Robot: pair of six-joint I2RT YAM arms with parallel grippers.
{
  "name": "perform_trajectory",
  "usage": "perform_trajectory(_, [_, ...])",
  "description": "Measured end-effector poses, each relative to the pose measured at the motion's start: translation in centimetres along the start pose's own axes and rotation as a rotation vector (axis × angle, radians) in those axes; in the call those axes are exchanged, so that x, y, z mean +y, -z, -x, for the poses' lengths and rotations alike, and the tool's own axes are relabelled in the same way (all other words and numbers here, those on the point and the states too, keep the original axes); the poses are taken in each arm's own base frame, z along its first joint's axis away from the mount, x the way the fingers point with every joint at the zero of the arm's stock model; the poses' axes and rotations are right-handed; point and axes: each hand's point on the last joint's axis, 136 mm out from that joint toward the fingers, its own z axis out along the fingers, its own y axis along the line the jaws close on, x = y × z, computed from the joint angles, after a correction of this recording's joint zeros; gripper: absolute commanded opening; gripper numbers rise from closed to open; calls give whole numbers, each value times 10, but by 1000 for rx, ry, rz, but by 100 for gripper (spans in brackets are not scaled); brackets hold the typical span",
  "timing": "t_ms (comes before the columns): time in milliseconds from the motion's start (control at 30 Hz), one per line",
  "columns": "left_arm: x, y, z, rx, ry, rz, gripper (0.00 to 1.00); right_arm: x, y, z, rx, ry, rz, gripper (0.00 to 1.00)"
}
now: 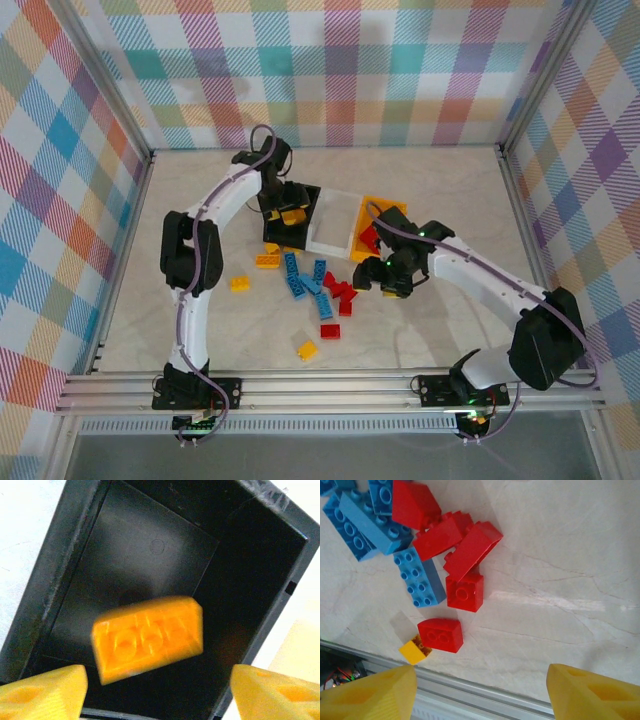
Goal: Sort the legos into containers by color
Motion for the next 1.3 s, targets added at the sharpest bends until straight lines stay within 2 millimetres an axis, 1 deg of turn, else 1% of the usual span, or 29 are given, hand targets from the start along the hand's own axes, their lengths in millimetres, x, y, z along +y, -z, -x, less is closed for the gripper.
perform_trajectory(200, [1,0,-3,11,3,-4,83,10,-28,-16,81,80,-38,70])
perform_trajectory(300, [5,2,-14,29,4,-1,83,14,-43,-27,126,124,-64,71])
perform_trajectory(367, [8,10,-25,38,1,-1,84,19,-52,-34,155,158,-83,71])
perform_trajectory(467, [15,38,-45,26,-4,-16,85,32,-66,-44,189,214,-104,72])
perform_trajectory(567, [24,73,-67,-13,-13,-41,85,44,-79,-54,215,252,-117,72])
perform_trajectory(633, [33,96,-83,-51,-24,-55,85,47,-89,-61,235,262,-133,72])
perform_trajectory(733, [53,114,-109,-79,-33,-48,86,46,-100,-70,262,260,-162,73])
perform_trajectory(800, [71,117,-130,-79,-35,-29,86,43,-105,-71,270,248,-181,73])
perform_trajectory(933, [103,109,-165,-50,-28,18,86,39,-112,-70,274,227,-207,73])
perform_trajectory(1033, [118,103,-184,-21,-21,39,86,41,-116,-68,273,213,-212,73])
perform_trajectory(1133, [126,101,-193,-12,-16,47,86,46,-120,-63,265,211,-204,72])
perform_trajectory(1300, [125,109,-192,-42,-20,30,86,50,-128,-60,261,207,-201,67])
